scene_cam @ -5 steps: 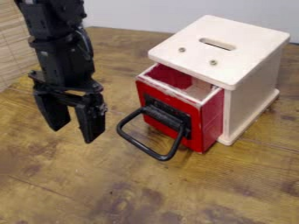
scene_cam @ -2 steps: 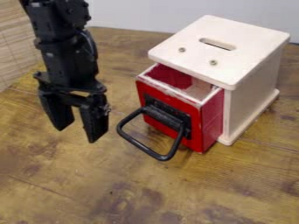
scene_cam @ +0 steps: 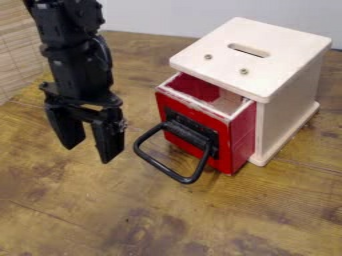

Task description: Close the drawer

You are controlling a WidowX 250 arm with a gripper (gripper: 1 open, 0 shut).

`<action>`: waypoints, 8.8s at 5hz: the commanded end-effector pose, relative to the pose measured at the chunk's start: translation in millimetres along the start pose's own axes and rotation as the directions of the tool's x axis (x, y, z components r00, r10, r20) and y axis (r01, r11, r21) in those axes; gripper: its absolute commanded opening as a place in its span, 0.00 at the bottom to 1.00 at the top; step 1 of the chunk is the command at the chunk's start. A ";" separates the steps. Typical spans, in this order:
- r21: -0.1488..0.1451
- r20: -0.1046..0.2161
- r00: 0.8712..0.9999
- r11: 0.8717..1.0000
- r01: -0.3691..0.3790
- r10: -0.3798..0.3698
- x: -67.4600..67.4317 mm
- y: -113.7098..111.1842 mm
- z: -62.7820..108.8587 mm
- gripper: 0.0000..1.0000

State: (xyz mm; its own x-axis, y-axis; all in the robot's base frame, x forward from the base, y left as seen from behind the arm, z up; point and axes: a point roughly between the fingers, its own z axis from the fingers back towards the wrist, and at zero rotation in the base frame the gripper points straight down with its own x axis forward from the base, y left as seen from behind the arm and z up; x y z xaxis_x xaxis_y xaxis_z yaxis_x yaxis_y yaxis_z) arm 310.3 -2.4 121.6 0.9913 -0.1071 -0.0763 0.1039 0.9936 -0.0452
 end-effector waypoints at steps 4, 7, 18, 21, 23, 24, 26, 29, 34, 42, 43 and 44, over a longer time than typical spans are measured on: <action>0.020 0.062 0.998 1.000 -0.010 0.009 6.0 6.5 16.8 1.00; 0.023 0.063 0.998 1.000 -0.013 0.011 4.8 7.8 16.1 1.00; 0.018 0.034 0.999 1.000 -0.014 0.013 8.3 -1.2 1.9 1.00; 0.000 0.025 1.000 1.000 -0.011 0.011 16.8 -12.0 -7.7 1.00; -0.014 0.023 1.000 1.000 -0.015 0.015 22.6 -18.7 -12.9 1.00; -0.020 0.017 1.000 1.000 -0.015 0.015 24.7 -21.4 -16.4 1.00; -0.033 0.008 1.000 0.999 -0.013 0.014 29.4 -26.7 -23.5 1.00; -0.045 0.019 1.000 0.999 -0.009 0.010 43.0 -36.5 -32.2 1.00; -0.055 0.051 0.999 0.998 0.015 -0.012 75.2 -56.7 -47.5 1.00; -0.103 0.089 0.996 0.995 0.002 0.008 75.6 -79.1 -39.2 1.00; -0.106 0.095 0.995 0.994 -0.006 0.016 75.1 -79.4 -41.2 1.00; -0.109 0.100 0.995 0.994 -0.014 0.025 76.1 -79.7 -39.6 1.00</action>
State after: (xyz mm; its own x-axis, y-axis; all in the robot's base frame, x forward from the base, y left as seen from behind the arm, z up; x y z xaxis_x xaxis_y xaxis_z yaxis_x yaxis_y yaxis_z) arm 368.6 -82.2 41.9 0.9952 -0.0578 -0.0790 0.0465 0.9893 -0.1385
